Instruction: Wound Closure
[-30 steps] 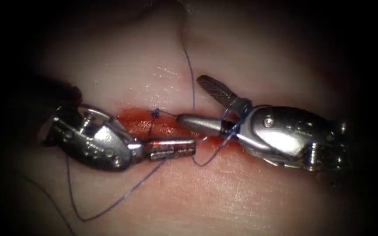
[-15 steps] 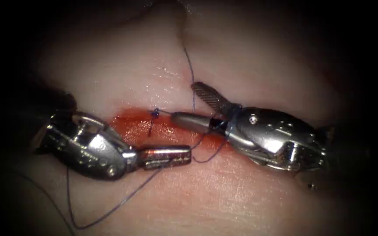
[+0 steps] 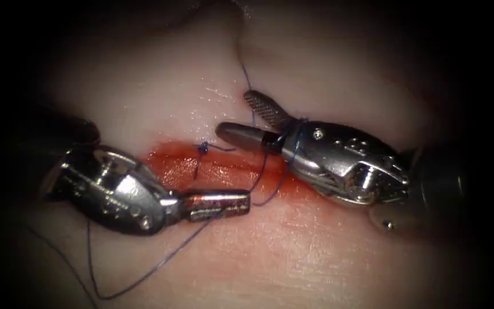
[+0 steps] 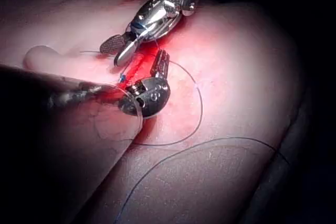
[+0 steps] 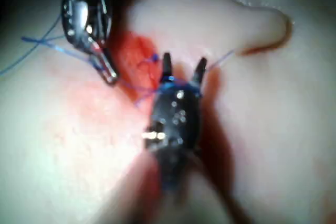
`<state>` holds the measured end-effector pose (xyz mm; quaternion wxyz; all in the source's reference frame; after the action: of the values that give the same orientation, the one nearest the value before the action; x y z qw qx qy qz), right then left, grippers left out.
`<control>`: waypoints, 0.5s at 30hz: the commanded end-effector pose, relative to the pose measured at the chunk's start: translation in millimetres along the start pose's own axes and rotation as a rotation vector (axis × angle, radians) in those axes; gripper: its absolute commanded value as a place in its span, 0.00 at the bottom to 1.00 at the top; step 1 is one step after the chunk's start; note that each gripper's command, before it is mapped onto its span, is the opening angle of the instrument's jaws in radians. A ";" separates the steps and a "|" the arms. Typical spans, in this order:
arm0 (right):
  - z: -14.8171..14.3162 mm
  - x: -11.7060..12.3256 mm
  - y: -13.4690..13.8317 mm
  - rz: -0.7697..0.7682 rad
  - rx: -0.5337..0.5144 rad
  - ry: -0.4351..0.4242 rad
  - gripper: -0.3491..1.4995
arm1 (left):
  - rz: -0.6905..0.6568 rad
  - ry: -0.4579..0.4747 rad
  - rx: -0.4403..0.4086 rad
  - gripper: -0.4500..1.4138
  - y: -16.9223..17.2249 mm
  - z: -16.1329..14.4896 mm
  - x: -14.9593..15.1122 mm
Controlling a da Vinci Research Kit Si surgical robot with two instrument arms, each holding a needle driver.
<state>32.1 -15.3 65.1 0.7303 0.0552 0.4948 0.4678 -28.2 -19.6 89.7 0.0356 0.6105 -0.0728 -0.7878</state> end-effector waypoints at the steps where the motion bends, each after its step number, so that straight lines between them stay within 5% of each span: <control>1: 0.6 -1.0 0.0 0.005 -0.010 0.001 0.42 | -0.003 0.001 -0.002 0.00 0.8 0.6 -0.4; 15: 1.4 -2.9 1.4 0.069 -0.052 -0.017 0.46 | -0.001 0.001 -0.002 0.00 1.0 0.6 -0.4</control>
<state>31.4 -15.3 68.0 0.7184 0.0561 0.4741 0.5059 -28.2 -19.9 89.9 0.0364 0.6103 -0.0734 -0.7879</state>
